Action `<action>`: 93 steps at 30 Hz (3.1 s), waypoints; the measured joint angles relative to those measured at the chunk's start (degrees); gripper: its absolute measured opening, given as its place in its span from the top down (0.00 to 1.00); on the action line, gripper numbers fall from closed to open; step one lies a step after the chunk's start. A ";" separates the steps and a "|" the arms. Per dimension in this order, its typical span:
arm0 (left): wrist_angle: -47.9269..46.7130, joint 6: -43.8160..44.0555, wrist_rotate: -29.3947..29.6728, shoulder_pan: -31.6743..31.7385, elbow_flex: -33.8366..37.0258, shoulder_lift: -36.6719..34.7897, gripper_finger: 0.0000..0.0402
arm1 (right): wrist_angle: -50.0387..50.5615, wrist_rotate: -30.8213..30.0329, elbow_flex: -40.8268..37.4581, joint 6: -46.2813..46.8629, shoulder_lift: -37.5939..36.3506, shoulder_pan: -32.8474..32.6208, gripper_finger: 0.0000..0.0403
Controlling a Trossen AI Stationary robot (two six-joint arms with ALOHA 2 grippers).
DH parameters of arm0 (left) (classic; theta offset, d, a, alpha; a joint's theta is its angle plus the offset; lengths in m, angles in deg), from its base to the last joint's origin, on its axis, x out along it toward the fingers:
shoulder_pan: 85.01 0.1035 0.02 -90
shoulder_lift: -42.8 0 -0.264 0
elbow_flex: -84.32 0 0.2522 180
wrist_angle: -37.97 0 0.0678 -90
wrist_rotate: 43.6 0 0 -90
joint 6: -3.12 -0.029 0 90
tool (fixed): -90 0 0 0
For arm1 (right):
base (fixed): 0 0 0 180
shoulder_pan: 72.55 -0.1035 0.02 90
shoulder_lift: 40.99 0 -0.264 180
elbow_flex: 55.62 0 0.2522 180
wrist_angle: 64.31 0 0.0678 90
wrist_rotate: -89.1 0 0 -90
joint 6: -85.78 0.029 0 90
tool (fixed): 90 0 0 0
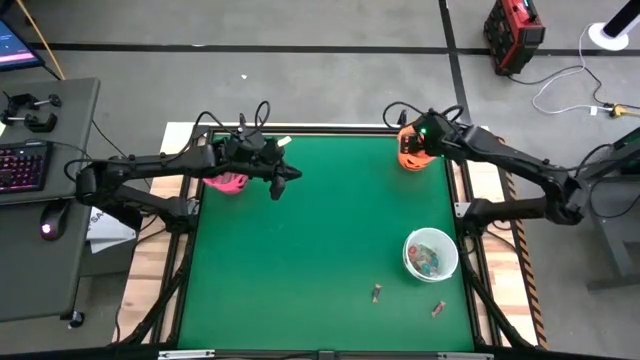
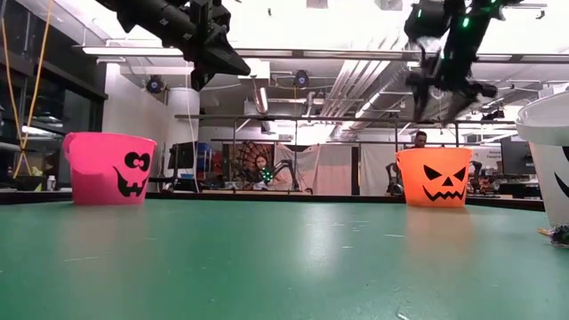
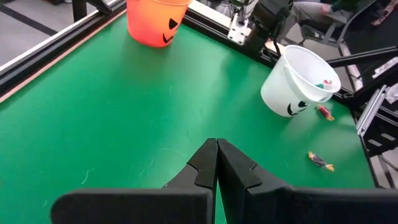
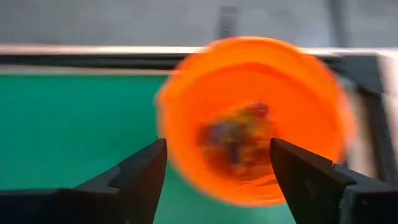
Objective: Sort candy by brand, put in halloween buckets
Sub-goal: Put the pink candy into the orange bucket
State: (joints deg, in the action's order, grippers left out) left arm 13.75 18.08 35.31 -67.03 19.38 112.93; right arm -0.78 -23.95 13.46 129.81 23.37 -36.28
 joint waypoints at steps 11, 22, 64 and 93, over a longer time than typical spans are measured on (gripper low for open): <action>0.19 0.00 -0.02 0.00 0.00 0.75 1.00 | -14.71 36.27 0.73 5.41 -6.62 -28.81 0.36; 0.94 1.44 -0.15 -0.01 0.02 2.26 1.00 | -23.48 44.42 2.36 42.61 -1.05 -69.25 0.36; 0.83 2.99 -0.30 -0.04 0.02 2.25 1.00 | 23.56 26.78 30.89 49.21 42.88 -93.00 0.36; 0.86 7.56 -0.30 -0.04 0.02 2.25 1.00 | 13.77 30.69 18.33 87.94 46.29 -94.28 0.36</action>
State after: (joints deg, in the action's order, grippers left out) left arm 14.61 25.65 35.01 -67.08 19.40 115.18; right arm 12.99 6.74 31.78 217.75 69.66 -130.56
